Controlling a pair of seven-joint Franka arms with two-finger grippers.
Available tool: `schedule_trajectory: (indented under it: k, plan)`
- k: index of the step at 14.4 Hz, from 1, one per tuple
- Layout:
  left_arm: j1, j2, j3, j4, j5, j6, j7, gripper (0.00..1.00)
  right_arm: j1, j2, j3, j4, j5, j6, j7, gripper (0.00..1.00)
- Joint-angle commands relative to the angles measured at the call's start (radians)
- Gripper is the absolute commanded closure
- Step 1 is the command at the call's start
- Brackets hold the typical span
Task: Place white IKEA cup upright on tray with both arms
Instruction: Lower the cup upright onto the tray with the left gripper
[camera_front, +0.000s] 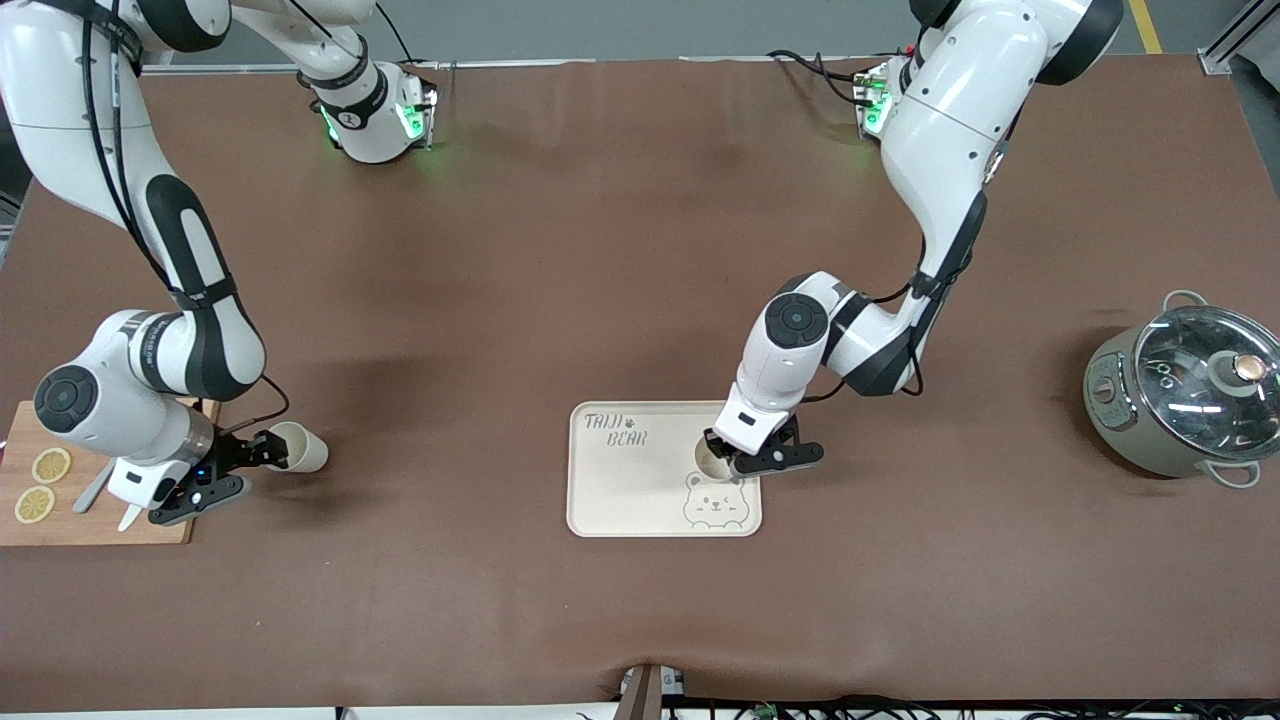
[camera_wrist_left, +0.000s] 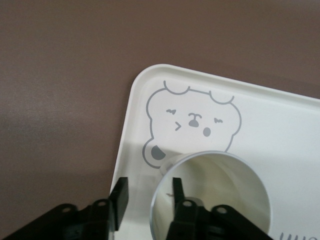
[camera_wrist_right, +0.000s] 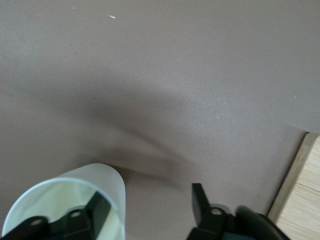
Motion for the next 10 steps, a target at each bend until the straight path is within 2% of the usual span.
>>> schedule_trajectory:
  k: [1,3,5,10]
  plan:
    - [-0.017,0.003,0.017,0.022,0.031,0.006,-0.072,0.00,0.011,-0.002,0.000,-0.003,0.008,0.005,-0.009,0.41]
    - [-0.019,-0.008,0.017,0.022,0.033,-0.002,-0.111,0.00,0.013,-0.002,0.000,-0.003,0.008,0.005,-0.009,0.47]
    - [-0.017,-0.026,0.014,0.022,0.026,-0.011,-0.115,0.00,0.016,-0.002,0.000,-0.003,0.008,0.006,-0.007,0.47]
    - [-0.011,-0.126,0.003,0.024,0.020,-0.199,-0.105,0.00,0.021,-0.008,0.000,-0.004,0.008,-0.008,-0.009,0.47]
